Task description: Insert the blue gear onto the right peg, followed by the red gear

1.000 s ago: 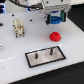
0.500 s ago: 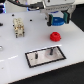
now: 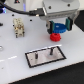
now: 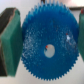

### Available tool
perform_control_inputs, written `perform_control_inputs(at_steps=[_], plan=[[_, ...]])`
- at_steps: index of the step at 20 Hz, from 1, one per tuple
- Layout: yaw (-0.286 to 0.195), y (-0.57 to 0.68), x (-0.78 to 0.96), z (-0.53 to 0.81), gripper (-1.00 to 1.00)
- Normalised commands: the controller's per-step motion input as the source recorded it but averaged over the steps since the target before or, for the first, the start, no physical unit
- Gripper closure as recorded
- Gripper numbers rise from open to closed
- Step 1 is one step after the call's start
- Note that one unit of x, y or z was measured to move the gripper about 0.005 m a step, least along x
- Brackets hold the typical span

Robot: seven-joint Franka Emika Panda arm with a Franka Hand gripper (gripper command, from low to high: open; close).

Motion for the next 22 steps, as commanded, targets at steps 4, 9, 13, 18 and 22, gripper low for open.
perform_control_inputs(at_steps=[4, 9, 13, 18, 22], plan=[[0.0, -0.1, 0.75, 0.02, 1.0], [0.0, -0.09, 0.59, 0.0, 1.0], [0.0, -0.18, 0.38, -0.04, 1.0], [0.0, -0.28, 0.16, -0.06, 1.0], [0.0, -0.16, 0.12, 0.05, 1.0]])
